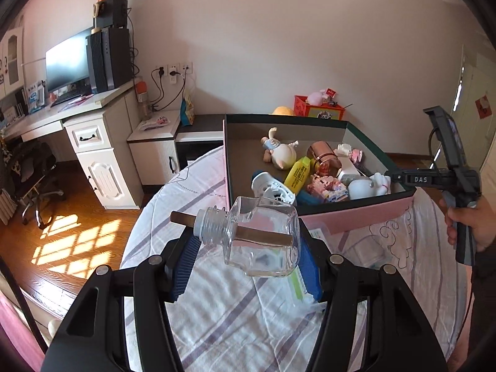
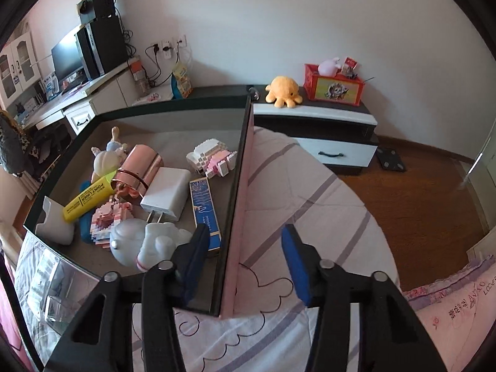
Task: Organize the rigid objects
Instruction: 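Carry the bottle into the pink box and open left tool while right tool holds the box wall, then grasp the clear labelled plastic box with the left tool, then carry the plastic box into the pink box and open the left tool, then move the left tool to the teal-lidded clear case and grasp it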
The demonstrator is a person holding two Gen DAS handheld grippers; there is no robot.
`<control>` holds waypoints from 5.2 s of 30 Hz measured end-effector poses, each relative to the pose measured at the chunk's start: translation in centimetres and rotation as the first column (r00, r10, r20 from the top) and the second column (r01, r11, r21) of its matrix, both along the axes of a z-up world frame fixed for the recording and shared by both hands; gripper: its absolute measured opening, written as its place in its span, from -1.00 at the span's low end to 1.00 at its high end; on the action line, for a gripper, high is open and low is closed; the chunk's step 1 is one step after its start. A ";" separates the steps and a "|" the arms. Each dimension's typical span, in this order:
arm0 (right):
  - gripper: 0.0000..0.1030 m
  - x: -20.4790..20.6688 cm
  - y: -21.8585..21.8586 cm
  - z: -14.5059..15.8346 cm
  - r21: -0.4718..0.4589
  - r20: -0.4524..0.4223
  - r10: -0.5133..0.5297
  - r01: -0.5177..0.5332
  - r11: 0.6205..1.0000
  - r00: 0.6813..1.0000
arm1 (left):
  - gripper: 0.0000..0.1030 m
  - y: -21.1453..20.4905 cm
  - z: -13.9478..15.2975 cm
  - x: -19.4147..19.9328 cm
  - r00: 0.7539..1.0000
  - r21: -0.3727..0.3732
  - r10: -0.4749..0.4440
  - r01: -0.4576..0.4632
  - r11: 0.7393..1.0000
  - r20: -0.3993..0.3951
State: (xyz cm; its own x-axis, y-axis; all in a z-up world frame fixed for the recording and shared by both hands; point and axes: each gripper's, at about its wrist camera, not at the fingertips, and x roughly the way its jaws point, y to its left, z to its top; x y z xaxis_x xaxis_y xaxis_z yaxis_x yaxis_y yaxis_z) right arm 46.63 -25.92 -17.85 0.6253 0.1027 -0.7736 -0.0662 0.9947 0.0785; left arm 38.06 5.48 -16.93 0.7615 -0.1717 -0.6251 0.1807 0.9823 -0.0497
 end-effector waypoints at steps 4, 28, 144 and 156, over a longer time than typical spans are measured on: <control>-0.71 1.2 0.5 -0.9 0.029 -0.024 0.070 -0.069 0.997 0.997 | 0.15 -1.0 0.4 2.5 0.999 0.021 -0.035 0.035 0.999 -0.017; -0.69 1.5 0.8 -0.7 -0.005 -0.015 0.114 -0.114 0.993 0.993 | 0.71 -8.2 -0.5 15.2 0.986 0.073 -0.084 0.095 0.993 -0.147; -0.75 1.4 1.0 -0.4 -0.009 -0.103 0.060 -0.062 0.998 0.993 | 0.96 -6.5 0.5 11.8 0.995 0.108 0.019 -0.008 0.994 -0.101; -0.75 0.2 0.8 -0.3 -0.002 -0.120 0.077 -0.078 0.997 0.990 | 0.99 -2.6 0.3 5.1 0.996 0.096 0.054 -0.048 0.994 -0.068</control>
